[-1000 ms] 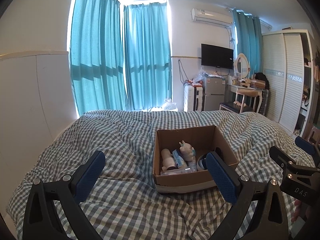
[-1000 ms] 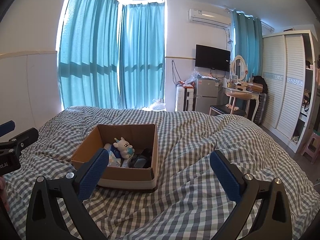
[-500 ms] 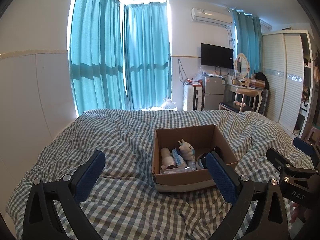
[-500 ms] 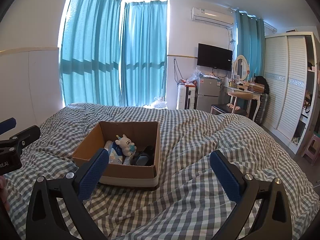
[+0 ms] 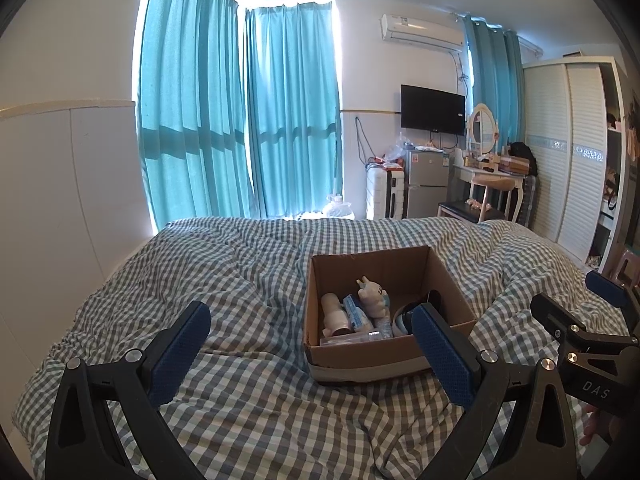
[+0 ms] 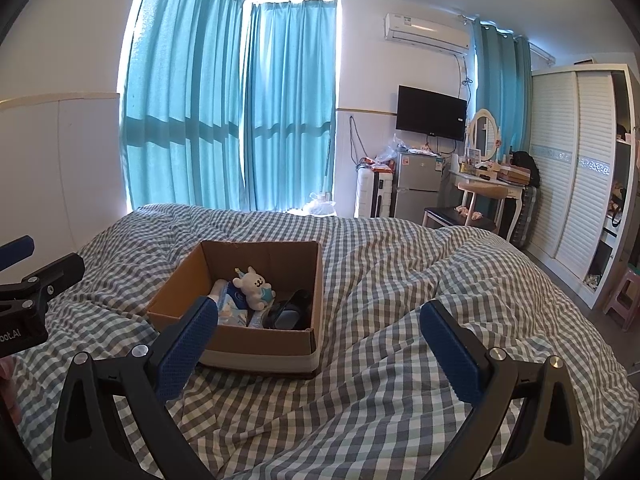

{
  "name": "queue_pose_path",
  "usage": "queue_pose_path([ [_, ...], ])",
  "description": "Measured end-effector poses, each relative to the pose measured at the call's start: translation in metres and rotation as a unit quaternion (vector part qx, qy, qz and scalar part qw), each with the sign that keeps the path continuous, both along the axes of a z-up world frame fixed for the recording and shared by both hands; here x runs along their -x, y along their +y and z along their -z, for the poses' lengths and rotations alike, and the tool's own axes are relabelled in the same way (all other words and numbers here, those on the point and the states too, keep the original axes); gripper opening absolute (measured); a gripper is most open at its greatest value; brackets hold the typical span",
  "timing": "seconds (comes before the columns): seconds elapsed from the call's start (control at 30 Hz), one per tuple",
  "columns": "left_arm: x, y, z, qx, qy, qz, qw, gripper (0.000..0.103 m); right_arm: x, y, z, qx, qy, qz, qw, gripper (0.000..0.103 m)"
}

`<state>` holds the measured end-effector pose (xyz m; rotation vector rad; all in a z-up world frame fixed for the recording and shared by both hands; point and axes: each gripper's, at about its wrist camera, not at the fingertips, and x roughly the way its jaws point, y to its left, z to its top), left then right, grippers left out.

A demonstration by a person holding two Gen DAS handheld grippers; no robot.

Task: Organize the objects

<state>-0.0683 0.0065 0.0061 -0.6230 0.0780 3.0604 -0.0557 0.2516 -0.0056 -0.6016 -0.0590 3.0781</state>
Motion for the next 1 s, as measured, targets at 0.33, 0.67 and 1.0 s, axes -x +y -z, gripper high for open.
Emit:
queue_pose_path([
  [0.33, 0.0000, 0.0008, 0.0011, 0.002, 0.000, 0.000, 1.0000, 0.103, 0.0000, -0.0009, -0.0002, 0.000, -0.002, -0.001, 1.000, 0.102],
  [0.67, -0.0002, -0.0016, -0.0009, 0.000, 0.002, -0.001, 1.0000, 0.103, -0.0011, -0.0026, 0.0003, 0.001, -0.005, -0.002, 1.000, 0.102],
  [1.0, -0.0008, -0.0045, 0.0014, 0.005, -0.005, -0.015, 0.9999, 0.103, -0.0007, -0.0034, 0.0010, 0.000, -0.006, -0.001, 1.000, 0.102],
])
